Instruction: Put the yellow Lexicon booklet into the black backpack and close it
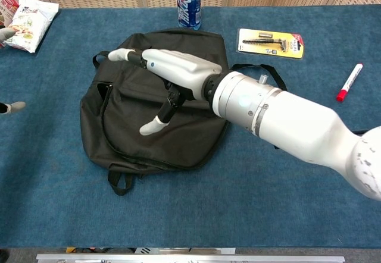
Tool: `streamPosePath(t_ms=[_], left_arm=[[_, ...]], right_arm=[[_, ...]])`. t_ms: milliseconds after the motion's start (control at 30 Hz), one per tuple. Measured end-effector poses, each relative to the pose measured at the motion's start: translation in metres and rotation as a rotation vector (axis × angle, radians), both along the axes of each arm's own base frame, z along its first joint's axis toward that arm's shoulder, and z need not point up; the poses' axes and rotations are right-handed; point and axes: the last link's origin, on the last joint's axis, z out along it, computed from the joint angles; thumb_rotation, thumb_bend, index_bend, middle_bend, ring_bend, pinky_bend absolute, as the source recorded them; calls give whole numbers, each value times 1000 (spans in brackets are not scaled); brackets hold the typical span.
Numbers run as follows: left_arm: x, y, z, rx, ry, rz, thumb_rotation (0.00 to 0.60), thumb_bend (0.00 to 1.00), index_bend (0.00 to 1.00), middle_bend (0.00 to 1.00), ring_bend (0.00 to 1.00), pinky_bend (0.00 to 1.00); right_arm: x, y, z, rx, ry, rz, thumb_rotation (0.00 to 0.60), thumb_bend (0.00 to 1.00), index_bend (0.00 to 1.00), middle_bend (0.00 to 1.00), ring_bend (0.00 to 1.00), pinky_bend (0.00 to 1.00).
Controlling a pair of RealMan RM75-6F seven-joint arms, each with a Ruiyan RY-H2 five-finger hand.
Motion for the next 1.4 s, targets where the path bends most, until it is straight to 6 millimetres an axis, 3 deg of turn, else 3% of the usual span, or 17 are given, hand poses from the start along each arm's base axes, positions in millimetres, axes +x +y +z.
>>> streamPosePath(t_ms=[133,300,400,567,733,933,1233,1400], left_arm=[[-1,2,3,7,1,0,600,76,16,18,74,367],[-4,4,8,13,9,-1,600,76,50,31,74,367],[-8,5,11,13,19,-3,600,76,67,36,74,367],[-15,5,16,-10,18,1,600,76,91,45,77,367],[-24,3,25,-50,26,17,600,76,107,60,86,367],[-32,-4,35,-58,15,25,600,76,125,76,95,367],[-45,-16,48,-20,24,19,600,76,152,105,105,367],[-55,-21,52,-35,34,51,600,76,152,106,105,367]], right_arm=[[-13,-7,20,-84,1,2,600,0,0,78,7,120],[-46,-16,50,-216,14,-46,600,20,51,225,109,257],[-70,-17,68,-304,16,-91,600,182,245,345,243,425],[-115,-12,98,-477,39,-146,600,380,404,474,413,632],[-173,1,132,-643,187,-170,600,405,454,511,457,658],[-232,21,156,-733,331,-229,600,383,476,513,457,658],[-304,54,176,-785,414,-389,600,299,481,513,457,658],[-324,63,180,-774,415,-460,600,294,481,513,457,658]])
